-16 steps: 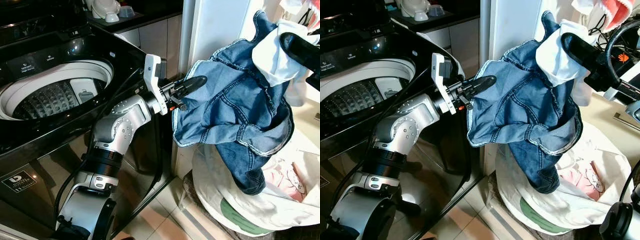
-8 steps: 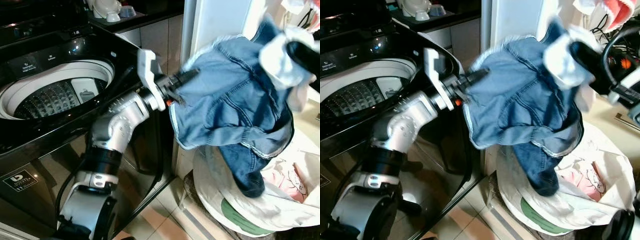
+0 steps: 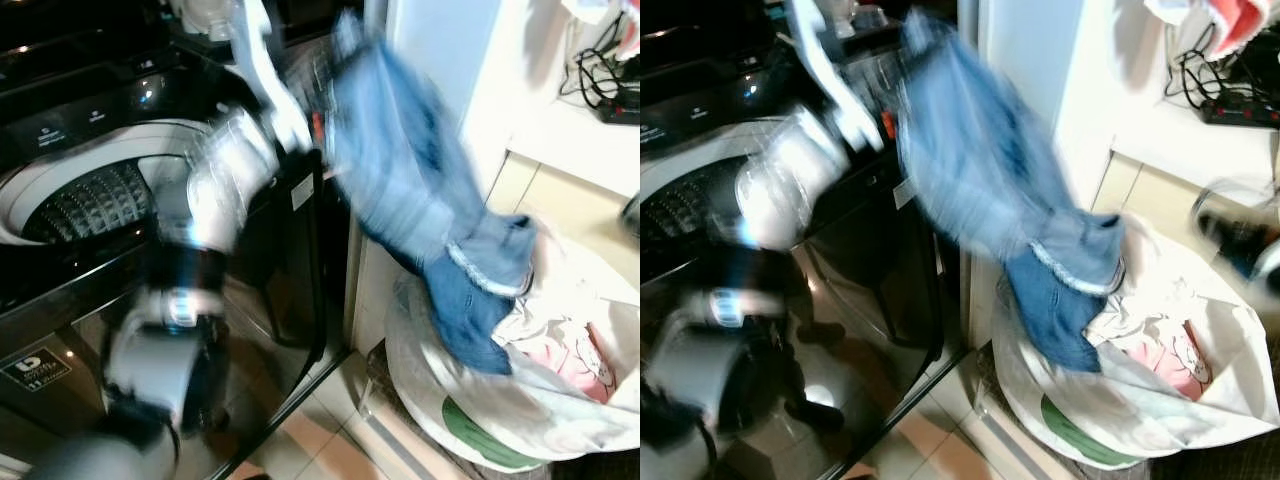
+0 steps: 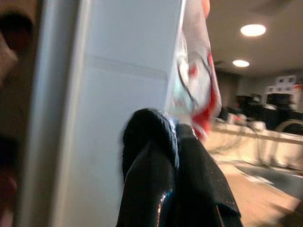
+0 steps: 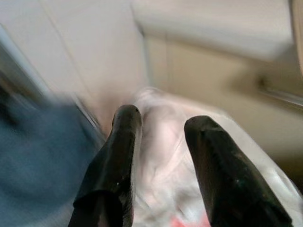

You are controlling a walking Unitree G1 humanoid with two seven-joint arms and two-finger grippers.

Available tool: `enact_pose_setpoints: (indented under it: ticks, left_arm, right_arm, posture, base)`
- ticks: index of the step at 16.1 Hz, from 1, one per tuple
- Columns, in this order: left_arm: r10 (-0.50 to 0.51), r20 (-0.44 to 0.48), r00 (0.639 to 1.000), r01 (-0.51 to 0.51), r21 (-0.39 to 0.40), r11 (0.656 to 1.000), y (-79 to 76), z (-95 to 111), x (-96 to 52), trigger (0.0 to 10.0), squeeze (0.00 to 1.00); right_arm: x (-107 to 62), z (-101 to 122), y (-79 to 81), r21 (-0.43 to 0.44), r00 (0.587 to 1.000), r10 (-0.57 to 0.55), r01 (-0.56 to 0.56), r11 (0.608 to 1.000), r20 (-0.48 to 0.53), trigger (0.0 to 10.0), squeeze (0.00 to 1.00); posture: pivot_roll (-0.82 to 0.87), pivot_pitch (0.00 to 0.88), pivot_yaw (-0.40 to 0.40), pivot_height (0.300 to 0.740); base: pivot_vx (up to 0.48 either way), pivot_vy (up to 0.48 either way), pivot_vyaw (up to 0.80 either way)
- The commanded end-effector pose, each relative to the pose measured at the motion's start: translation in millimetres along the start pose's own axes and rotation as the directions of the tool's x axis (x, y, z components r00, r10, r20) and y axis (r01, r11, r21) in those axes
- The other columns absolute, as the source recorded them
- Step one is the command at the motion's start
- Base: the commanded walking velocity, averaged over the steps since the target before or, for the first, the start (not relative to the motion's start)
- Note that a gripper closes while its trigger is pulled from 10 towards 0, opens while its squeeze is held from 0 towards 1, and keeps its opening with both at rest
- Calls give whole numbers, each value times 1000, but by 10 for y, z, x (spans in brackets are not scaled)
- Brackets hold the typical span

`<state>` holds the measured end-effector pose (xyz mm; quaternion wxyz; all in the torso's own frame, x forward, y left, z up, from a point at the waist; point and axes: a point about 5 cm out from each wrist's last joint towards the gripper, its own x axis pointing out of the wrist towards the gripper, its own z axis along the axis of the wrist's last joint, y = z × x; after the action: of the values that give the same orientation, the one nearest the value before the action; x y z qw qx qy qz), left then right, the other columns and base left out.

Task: Clothes washing

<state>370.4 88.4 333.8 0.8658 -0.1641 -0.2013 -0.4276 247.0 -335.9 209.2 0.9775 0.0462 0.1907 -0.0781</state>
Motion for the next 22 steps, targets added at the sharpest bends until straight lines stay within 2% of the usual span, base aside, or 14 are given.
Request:
enact_pose_setpoints:
  ticks: [1, 2, 3, 4, 6, 7, 10, 11, 14, 15, 17, 19, 20, 22]
  left_arm:
    - [113, 42, 993, -118, 149, 982, 171, 266, 44, 0, 0]
    - [256, 53, 965, -245, 525, 815, 364, 664, 80, 0, 0]
    - [319, 107, 942, -304, 678, 670, 440, 957, 68, 0, 0]
    - [354, 193, 915, -373, 741, 559, 456, 1273, 57, 0, 0]
    - [337, 438, 833, -493, 865, 93, 256, 2109, 17, 0, 0]
    - [316, 504, 804, -505, 859, -84, 185, 2305, -4, 0, 0]
    - [302, 529, 793, -447, 843, -300, 192, 2380, -12, 0, 0]
    - [322, 499, 805, -412, 860, -301, 246, 2314, -8, 0, 0]
    - [601, -23, 799, -36, 996, 86, 810, 1121, -124, 0, 0]
    - [637, -99, 764, -1, 988, 154, 892, 909, -202, 10000, 0]
    - [747, -298, 594, 90, 948, 306, 1113, 404, -540, 10000, 0]
    - [781, -401, 479, 161, 915, 371, 1189, 315, -714, 10000, 0]
    - [786, -461, 411, 165, 886, 433, 1221, 314, -806, 10000, 1000]
    - [786, -511, 348, 218, 859, 463, 1239, 339, -874, 10000, 1000]
  right_arm:
    - [22, -55, 8, -100, 999, -40, 37, 994, -29, 10000, 0]
    - [54, -128, 108, -124, 999, -8, 1, 992, -53, 10000, 0]
    - [67, -142, 182, -124, 998, 24, -31, 992, -51, 10000, 0]
    - [73, -138, 242, -128, 998, 54, -60, 990, -44, 10000, 0]
    - [85, -134, 292, -132, 997, 67, -70, 989, -30, 10000, 0]
    - [92, -141, 296, -137, 997, 66, -69, 988, -25, 10000, 0]
    - [113, -159, 336, -145, 997, 73, -73, 987, -12, 10000, 0]
    - [117, -165, 366, -148, 997, 79, -79, 986, -8, 10000, 0]
    - [104, -177, 798, -175, 956, 294, -287, 942, 17, 10000, 0]
    - [97, -192, 887, -185, 942, 335, -328, 926, 10, 10000, 0]
    - [22, -257, 1228, -232, 873, 487, -480, 846, -33, 10000, 0]
    - [-34, -300, 1338, -250, 831, 552, -551, 796, -72, 10000, 0]
    - [-59, -332, 1362, -259, 812, 576, -580, 773, -97, 10000, 0]
    - [-58, -348, 1351, -259, 811, 575, -580, 772, -103, 10000, 0]
  posture:
    - [-99, 0, 66, 740]
    - [-92, 0, 68, 740]
    - [-91, 0, 69, 740]
    - [-90, 0, 71, 740]
    - [-81, 0, 73, 740]
    - [-78, 0, 75, 740]
    - [-74, 0, 79, 740]
    - [-72, 0, 80, 740]
    - [-72, 0, 81, 740]
    - [-72, 0, 81, 740]
    - [-88, 0, 86, 740]
    - [-88, 0, 82, 740]
    - [-85, 0, 79, 740]
    - [-83, 0, 77, 740]
  base:
    - [0, 0, 0]
    - [0, 0, 0]
    - [0, 0, 0]
    - [0, 0, 0]
    - [0, 0, 0]
    - [0, 0, 0]
    - [0, 0, 0]
    - [0, 0, 0]
    - [0, 0, 0]
    - [0, 0, 0]
    - [0, 0, 0]
    - [0, 0, 0]
    - [0, 0, 0]
    - [0, 0, 0]
